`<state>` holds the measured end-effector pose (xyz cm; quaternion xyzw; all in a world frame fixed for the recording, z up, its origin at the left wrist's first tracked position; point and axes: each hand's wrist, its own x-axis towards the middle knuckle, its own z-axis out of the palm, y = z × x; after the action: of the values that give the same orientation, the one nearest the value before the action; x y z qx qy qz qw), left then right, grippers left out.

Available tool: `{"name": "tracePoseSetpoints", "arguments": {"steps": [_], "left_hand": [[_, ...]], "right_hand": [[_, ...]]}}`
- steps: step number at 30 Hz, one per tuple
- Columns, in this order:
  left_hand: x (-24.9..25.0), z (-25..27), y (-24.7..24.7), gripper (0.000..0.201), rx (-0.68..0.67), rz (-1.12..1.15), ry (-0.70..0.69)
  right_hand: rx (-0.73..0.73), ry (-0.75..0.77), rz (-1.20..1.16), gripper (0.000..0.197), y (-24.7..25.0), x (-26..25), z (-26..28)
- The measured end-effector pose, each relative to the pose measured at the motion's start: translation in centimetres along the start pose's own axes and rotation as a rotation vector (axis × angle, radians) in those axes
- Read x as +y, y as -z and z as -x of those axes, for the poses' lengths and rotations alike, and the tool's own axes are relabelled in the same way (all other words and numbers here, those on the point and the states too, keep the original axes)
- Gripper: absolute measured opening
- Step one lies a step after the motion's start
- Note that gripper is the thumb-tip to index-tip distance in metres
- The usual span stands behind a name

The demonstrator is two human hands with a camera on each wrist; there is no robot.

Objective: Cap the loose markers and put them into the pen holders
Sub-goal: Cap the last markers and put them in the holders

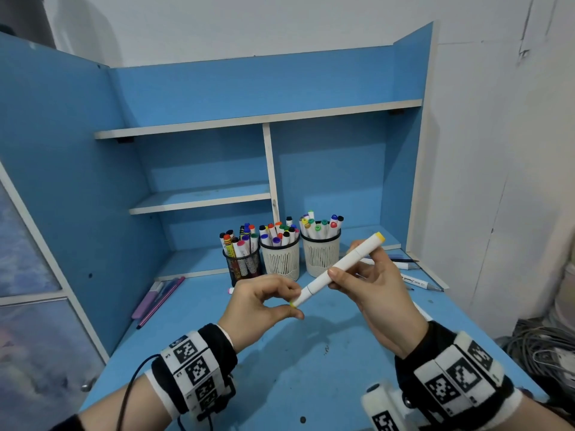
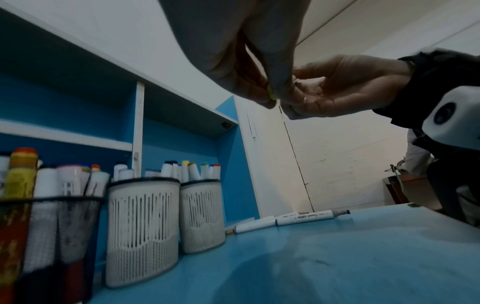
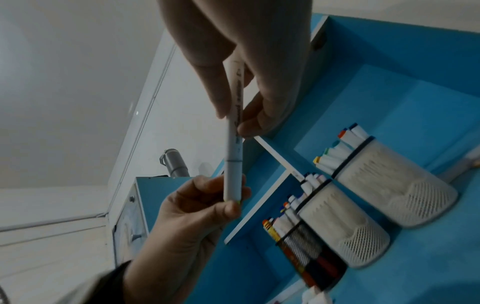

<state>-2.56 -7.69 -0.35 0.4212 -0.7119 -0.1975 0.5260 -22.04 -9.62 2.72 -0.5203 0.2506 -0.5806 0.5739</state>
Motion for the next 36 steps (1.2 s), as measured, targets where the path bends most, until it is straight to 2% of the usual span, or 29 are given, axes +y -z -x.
{"name": "tracePoseSetpoints", "arguments": {"steps": [3,6,9,13,19,22,26,31,36], "left_hand": [[1.1,-1.4,0.5,0.04,-0.119,-0.048,0.007],[3.0,-3.0,0.7,0.056,-0.074,0.091,0.068],[4.9,-4.6,0.7,0.048,0.004,0.187,0.056],[7.4,-6.3,0.5,0.038,-0.05,0.19,0.017],[9.0,-7.6,0.2,0.022,-0.176,0.043,0.043],[9.2,-8.6,0.3,0.018,-0.142,0.002,0.081],[8.4,-11.2,1.0,0.015,0.008,-0.127,0.084],[6.2,-14.7,1.9,0.015,0.146,-0.278,0.077],[4.0,-16.9,1.5,0.017,0.193,-0.369,0.095]], "right_hand": [[-0.034,0.077,0.105,0.031,0.2,-0.7,-0.6],[-0.069,0.18,0.279,0.028,0.3,-1.3,-1.0],[-0.156,0.245,0.536,0.022,0.4,-1.4,-1.1],[-0.248,0.337,0.825,0.018,0.6,-1.6,-1.0],[-0.278,0.333,0.939,0.018,1.5,-1.9,-1.6],[-0.279,0.255,0.986,0.029,2.6,-1.8,-2.5],[-0.291,0.158,1.086,0.041,5.4,-0.9,-4.0],[-0.278,-0.043,1.311,0.027,9.9,0.2,-5.4],[-0.442,-0.353,1.68,0.032,13.8,1.2,-6.1]]}}
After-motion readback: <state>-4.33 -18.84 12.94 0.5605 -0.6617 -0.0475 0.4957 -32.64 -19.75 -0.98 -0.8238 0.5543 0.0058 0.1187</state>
